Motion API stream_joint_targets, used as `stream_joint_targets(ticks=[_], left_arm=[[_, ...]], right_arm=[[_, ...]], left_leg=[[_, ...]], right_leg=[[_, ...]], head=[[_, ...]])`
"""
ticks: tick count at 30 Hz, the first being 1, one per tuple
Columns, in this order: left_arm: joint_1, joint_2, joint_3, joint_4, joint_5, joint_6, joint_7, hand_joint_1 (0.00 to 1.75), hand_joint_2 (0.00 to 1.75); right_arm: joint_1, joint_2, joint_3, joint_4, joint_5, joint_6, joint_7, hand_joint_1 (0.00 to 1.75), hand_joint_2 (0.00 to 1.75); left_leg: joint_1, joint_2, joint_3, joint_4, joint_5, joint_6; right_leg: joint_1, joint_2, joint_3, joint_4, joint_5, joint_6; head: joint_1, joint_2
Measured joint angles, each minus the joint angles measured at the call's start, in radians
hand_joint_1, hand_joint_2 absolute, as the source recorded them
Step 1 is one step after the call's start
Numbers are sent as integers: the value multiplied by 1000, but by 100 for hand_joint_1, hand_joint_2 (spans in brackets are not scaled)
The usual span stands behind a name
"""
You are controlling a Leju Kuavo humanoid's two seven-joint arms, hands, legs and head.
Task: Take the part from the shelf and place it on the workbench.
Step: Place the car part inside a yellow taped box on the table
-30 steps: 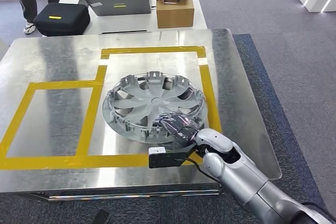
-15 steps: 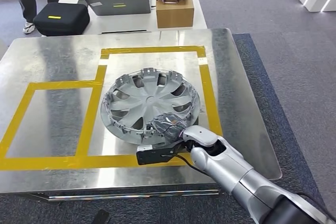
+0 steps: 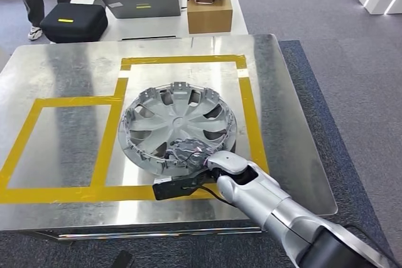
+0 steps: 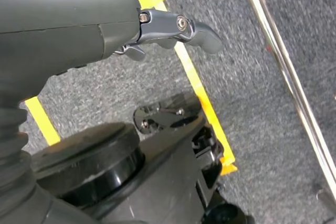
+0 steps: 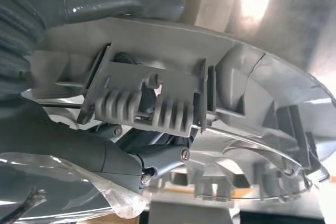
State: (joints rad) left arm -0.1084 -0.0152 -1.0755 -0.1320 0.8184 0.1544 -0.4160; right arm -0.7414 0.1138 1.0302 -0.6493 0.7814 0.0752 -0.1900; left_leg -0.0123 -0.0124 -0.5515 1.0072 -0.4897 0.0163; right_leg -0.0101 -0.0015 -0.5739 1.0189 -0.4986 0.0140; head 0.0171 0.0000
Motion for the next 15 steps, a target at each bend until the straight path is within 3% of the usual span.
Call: stream_joint_targets(ticks=[6,15], left_arm=[[0,1,-13,0,-6,35,0,0,0],[-1,3,-16,0,-9,39,0,0,0]], right_arm=[[-16,-21,15,-45,-57,88,0,0,0],[-19,-42,34,-85,-69,109,5,0,0]], left_leg=[[0,1,0,0,0,0],[0,1,0,1,0,0]], right_leg=[[0,1,0,0,0,0],[0,1,0,0,0,0]], head=[[0,0],[0,0]])
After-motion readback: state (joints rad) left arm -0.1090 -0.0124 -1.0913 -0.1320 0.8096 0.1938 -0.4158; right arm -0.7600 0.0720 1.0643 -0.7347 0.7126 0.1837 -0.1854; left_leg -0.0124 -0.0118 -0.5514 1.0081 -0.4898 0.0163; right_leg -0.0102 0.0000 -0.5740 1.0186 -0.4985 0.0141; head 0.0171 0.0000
